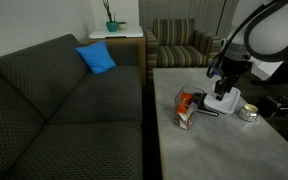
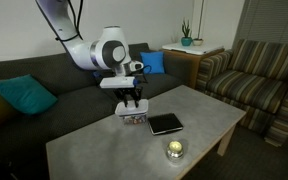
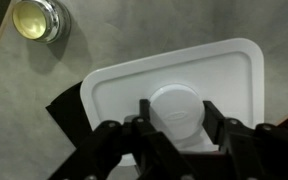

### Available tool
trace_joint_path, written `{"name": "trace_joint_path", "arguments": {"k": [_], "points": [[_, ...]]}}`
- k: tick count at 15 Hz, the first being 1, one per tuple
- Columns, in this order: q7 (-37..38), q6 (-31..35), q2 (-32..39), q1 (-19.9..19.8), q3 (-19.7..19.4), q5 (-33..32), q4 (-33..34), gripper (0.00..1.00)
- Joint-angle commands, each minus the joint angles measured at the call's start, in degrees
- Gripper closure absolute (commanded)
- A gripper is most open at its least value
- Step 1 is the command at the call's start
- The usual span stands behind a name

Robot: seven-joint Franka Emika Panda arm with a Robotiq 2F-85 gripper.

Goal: Place the white lid on top of the clear food container

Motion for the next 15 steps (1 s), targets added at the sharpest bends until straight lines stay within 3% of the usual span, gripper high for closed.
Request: {"name": "trace_joint_path", "arguments": {"k": [1, 5, 9, 15], "points": [[-3.35, 1.13, -3.26, -2.03, 0.64, -1.8, -0.8, 0.71], [-10.06, 1.83, -2.63, -6.45, 4.59, -1.18, 3.99, 0.71], [-18.11, -0.93, 0.08, -10.93, 11.04, -0.35, 11.33, 0.71], [-27.12, -7.74, 7.05, -12.23, 18.15, 1.02, 22.52, 0.71]]}}
